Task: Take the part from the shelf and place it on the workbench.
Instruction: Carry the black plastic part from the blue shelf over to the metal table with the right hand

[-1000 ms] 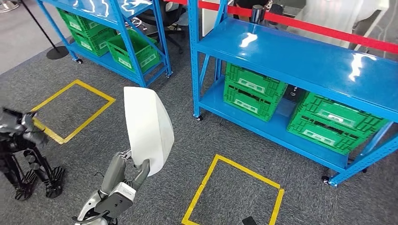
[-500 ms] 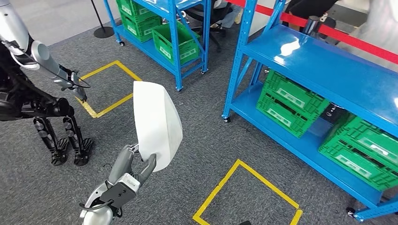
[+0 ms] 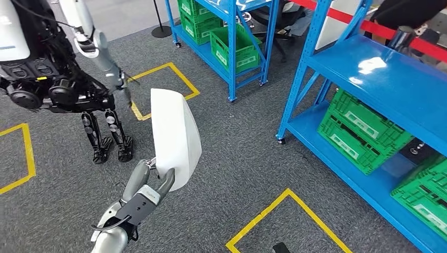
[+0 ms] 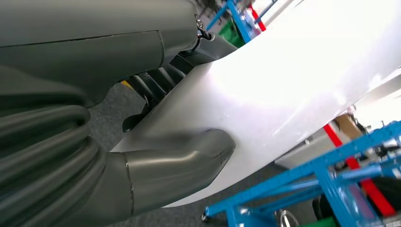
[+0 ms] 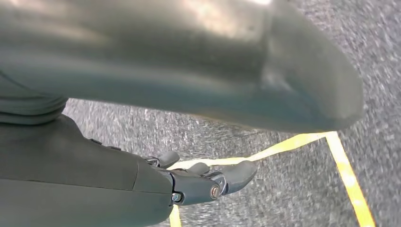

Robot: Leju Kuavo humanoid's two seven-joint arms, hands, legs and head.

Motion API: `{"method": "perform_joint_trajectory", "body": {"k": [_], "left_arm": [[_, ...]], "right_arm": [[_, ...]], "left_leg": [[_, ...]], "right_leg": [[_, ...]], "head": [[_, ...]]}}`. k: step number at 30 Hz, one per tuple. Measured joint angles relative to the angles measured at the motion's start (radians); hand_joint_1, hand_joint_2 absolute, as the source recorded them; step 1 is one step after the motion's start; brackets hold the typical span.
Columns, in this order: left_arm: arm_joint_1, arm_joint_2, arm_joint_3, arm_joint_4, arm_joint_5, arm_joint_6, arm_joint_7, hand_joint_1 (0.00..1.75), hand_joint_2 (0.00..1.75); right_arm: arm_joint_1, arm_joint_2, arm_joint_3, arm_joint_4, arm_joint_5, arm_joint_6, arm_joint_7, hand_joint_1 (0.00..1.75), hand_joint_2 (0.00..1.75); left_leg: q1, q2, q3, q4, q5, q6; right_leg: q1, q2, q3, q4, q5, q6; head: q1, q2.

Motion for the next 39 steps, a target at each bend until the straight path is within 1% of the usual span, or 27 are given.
{"method": "perform_joint_trajectory", "body": {"k": [2, 3, 4, 6, 7, 8, 10, 11, 13, 14, 15, 16, 17, 18, 19, 20, 22, 24, 26, 28, 30, 32, 33, 34, 36, 38, 39], "left_arm": [[-0.003, -0.005, -0.001, 0.0, -0.003, 0.001, 0.001, 1.75, 1.75], [-0.004, -0.006, -0.001, 0.0, -0.005, 0.002, 0.001, 1.75, 1.75], [-0.004, -0.008, -0.001, -0.001, -0.008, 0.005, 0.002, 1.75, 1.75], [-0.003, -0.011, -0.001, -0.01, -0.014, 0.014, 0.002, 1.75, 1.75], [-0.003, -0.013, -0.001, -0.017, -0.016, 0.019, 0.002, 1.75, 1.75], [-0.002, -0.015, -0.001, -0.025, -0.018, 0.024, 0.001, 1.75, 1.75], [0.006, -0.015, -0.001, -0.041, -0.021, 0.033, 0.0, 1.75, 1.75], [0.013, -0.015, -0.001, -0.049, -0.022, 0.036, 0.0, 1.75, 1.75], [0.023, -0.017, 0.0, -0.063, -0.024, 0.042, 0.0, 1.75, 1.75], [0.026, -0.018, 0.0, -0.068, -0.026, 0.045, 0.001, 1.75, 1.75], [0.029, -0.019, 0.0, -0.072, -0.029, 0.049, 0.002, 1.75, 1.75], [0.035, -0.02, 0.0, -0.076, -0.033, 0.054, 0.005, 1.75, 1.75], [0.043, -0.02, 0.0, -0.08, -0.037, 0.059, 0.009, 1.75, 1.75], [0.052, -0.02, 0.001, -0.084, -0.043, 0.064, 0.014, 1.75, 1.75], [0.061, -0.019, 0.001, -0.089, -0.047, 0.069, 0.02, 1.75, 1.75], [0.068, -0.019, 0.001, -0.095, -0.052, 0.072, 0.024, 1.75, 1.75], [0.078, -0.019, 0.002, -0.105, -0.058, 0.075, 0.03, 1.75, 1.75], [0.085, -0.017, 0.002, -0.111, -0.061, 0.075, 0.027, 1.75, 1.75], [0.094, -0.011, 0.003, -0.112, -0.057, 0.075, 0.016, 1.75, 1.75], [0.098, -0.002, 0.003, -0.111, -0.051, 0.075, 0.003, 1.75, 1.75], [0.095, 0.002, 0.003, -0.107, -0.045, 0.074, -0.004, 1.75, 1.75], [0.092, 0.003, 0.003, -0.101, -0.042, 0.07, -0.007, 1.75, 1.75], [0.091, 0.004, 0.003, -0.097, -0.042, 0.068, -0.007, 1.75, 1.75], [0.09, 0.004, 0.003, -0.094, -0.041, 0.066, -0.007, 1.75, 1.75], [0.08, 0.005, 0.003, -0.089, -0.039, 0.063, -0.007, 1.75, 1.75], [0.069, 0.003, 0.003, -0.087, -0.032, 0.064, -0.008, 1.75, 1.75], [0.065, 0.002, 0.003, -0.087, -0.027, 0.065, -0.009, 1.75, 1.75]], "right_arm": [[0.001, -0.001, 0.0, 0.0, -0.004, -0.001, 0.0, 0.0, 0.0], [0.001, -0.001, 0.0, 0.0, -0.005, -0.002, -0.002, 0.0, 0.0], [0.0, -0.001, 0.0, 0.0, -0.007, -0.002, -0.004, 0.0, 0.0], [0.0, -0.002, 0.0, 0.0, -0.011, -0.004, -0.012, 0.0, 0.0], [0.001, -0.002, 0.0, 0.0, -0.011, -0.005, -0.015, 0.0, 0.0], [0.001, -0.002, 0.0, 0.0, -0.011, -0.005, -0.016, 0.0, 0.0], [0.002, -0.003, 0.0, 0.0, -0.006, -0.002, -0.015, 0.0, 0.0], [0.002, -0.003, 0.001, 0.0, -0.002, -0.001, -0.014, 0.0, 0.0], [0.003, -0.003, 0.003, 0.0, 0.003, 0.002, -0.012, 0.0, 0.0], [0.005, -0.003, 0.004, 0.0, 0.007, 0.004, -0.009, 0.0, 0.0], [0.007, -0.003, 0.005, 0.0, 0.011, 0.007, -0.005, 0.0, 0.0], [0.009, -0.003, 0.007, 0.0, 0.015, 0.012, 0.001, 0.0, 0.0], [0.01, -0.003, 0.009, 0.0, 0.019, 0.018, 0.006, 0.0, 0.0], [0.01, -0.003, 0.013, 0.0, 0.024, 0.022, 0.009, 0.0, 0.0], [0.009, -0.003, 0.017, 0.0, 0.028, 0.026, 0.01, 0.0, 0.0], [0.007, -0.003, 0.022, 0.0, 0.032, 0.028, 0.008, 0.0, 0.0], [0.0, -0.003, 0.03, 0.0, 0.039, 0.031, 0.004, 0.0, 0.0], [-0.009, -0.003, 0.039, 0.0, 0.044, 0.034, 0.001, 0.0, 0.0], [-0.018, -0.003, 0.046, 0.0, 0.044, 0.039, -0.005, 0.0, 0.0], [-0.024, -0.003, 0.048, 0.0, 0.042, 0.044, -0.012, 0.0, 0.0], [-0.026, -0.003, 0.049, 0.0, 0.04, 0.05, -0.013, 0.0, 0.0], [-0.026, -0.003, 0.05, 0.0, 0.039, 0.058, -0.011, 0.0, 0.0], [-0.026, -0.003, 0.051, 0.0, 0.039, 0.062, -0.01, 0.0, 0.0], [-0.026, -0.003, 0.052, 0.0, 0.038, 0.066, -0.009, 0.0, 0.0], [-0.027, -0.003, 0.052, 0.0, 0.034, 0.071, -0.003, 0.0, 0.0], [-0.025, -0.003, 0.052, 0.0, 0.031, 0.072, 0.006, 0.0, 0.0], [-0.024, -0.003, 0.052, 0.0, 0.03, 0.072, 0.011, 0.0, 0.0]], "left_leg": [[0.001, 0.016, -0.033, 0.088, -0.032, -0.001], [0.001, 0.02, -0.022, 0.079, -0.02, 0.0], [0.0, 0.028, 0.01, 0.029, 0.006, 0.002], [-0.004, 0.074, 0.093, -0.114, 0.056, 0.012], [-0.007, 0.094, 0.12, -0.163, 0.068, 0.018], [-0.011, 0.106, 0.131, -0.188, 0.072, 0.025], [-0.015, 0.087, 0.127, -0.194, 0.075, 0.037], [-0.013, 0.074, 0.128, -0.199, 0.079, 0.042], [-0.007, 0.047, 0.132, -0.208, 0.09, 0.054], [-0.004, 0.033, 0.133, -0.21, 0.094, 0.058], [-0.004, 0.019, 0.131, -0.21, 0.096, 0.061], [-0.004, 0.004, 0.129, -0.21, 0.097, 0.063], [-0.004, -0.011, 0.128, -0.208, 0.097, 0.063], [-0.004, -0.027, 0.127, -0.206, 0.098, 0.062], [-0.003, -0.042, 0.126, -0.203, 0.097, 0.06], [-0.002, -0.058, 0.126, -0.199, 0.096, 0.057], [0.0, -0.085, 0.12, -0.189, 0.092, 0.044], [0.002, -0.106, 0.111, -0.186, 0.094, 0.028], [0.006, -0.122, 0.102, -0.191, 0.1, 0.013], [0.004, -0.083, 0.083, -0.163, 0.081, 0.004], [0.001, -0.016, 0.035, -0.058, 0.02, 0.0], [0.002, 0.011, -0.018, 0.06, -0.03, -0.005], [0.003, 0.015, -0.025, 0.08, -0.03, -0.006], [0.003, 0.02, -0.012, 0.061, -0.013, -0.006], [0.003, 0.054, 0.058, -0.066, 0.044, -0.004], [-0.001, 0.088, 0.112, -0.166, 0.076, 0.008], [-0.003, 0.093, 0.119, -0.183, 0.079, 0.016]], "right_leg": [[0.004, -0.033, -0.001, 0.001, -0.001, -0.002], [0.005, -0.049, -0.001, 0.001, -0.001, -0.002], [0.006, -0.063, -0.001, 0.002, -0.001, -0.001], [0.01, -0.087, 0.002, 0.005, -0.004, 0.003], [0.012, -0.097, 0.003, 0.006, -0.006, 0.007], [0.013, -0.107, 0.005, 0.006, -0.007, 0.013], [0.011, -0.129, 0.01, 0.003, -0.008, 0.025], [0.009, -0.124, 0.013, 0.005, -0.011, 0.032], [0.003, -0.067, -0.002, 0.048, -0.043, 0.044], [-0.001, -0.028, -0.026, 0.102, -0.075, 0.05], [-0.002, -0.003, -0.058, 0.17, -0.11, 0.053], [-0.003, 0.008, -0.091, 0.237, -0.137, 0.057], [-0.004, 0.01, -0.113, 0.281, -0.147, 0.059], [-0.005, 0.011, -0.118, 0.287, -0.137, 0.06], [-0.008, 0.013, -0.103, 0.253, -0.108, 0.061], [-0.011, 0.023, -0.072, 0.186, -0.069, 0.062], [-0.019, 0.069, -0.013, 0.058, -0.02, 0.062], [-0.017, 0.093, 0.005, 0.015, -0.016, 0.054], [-0.013, 0.069, 0.005, 0.01, -0.01, 0.038], [-0.013, 0.043, 0.007, 0.001, -0.003, 0.022], [-0.009, 0.012, 0.007, -0.003, -0.002, 0.01], [-0.005, -0.021, 0.006, -0.003, -0.004, 0.005], [-0.004, -0.037, 0.006, -0.002, -0.005, 0.005], [-0.003, -0.051, 0.006, -0.002, -0.006, 0.005], [-0.002, -0.078, 0.008, 0.001, -0.009, 0.01], [0.002, -0.098, 0.01, 0.006, -0.014, 0.02], [0.004, -0.106, 0.011, 0.007, -0.015, 0.027]], "head": [[0.0, 0.0], [0.0, 0.0], [0.0, 0.0], [0.0, 0.0], [0.001, 0.0], [0.002, 0.0], [0.003, 0.0], [0.003, 0.0], [0.005, 0.0], [0.007, 0.0], [0.009, 0.0], [0.01, 0.0], [0.01, 0.0], [0.01, 0.0], [0.01, 0.0], [0.01, 0.0], [0.011, 0.0], [0.01, 0.0], [0.01, 0.0], [0.006, 0.0], [0.0, 0.0], [-0.001, 0.0], [-0.001, 0.0], [-0.001, 0.0], [-0.001, 0.0], [0.0, 0.0], [0.0, 0.0]]}}
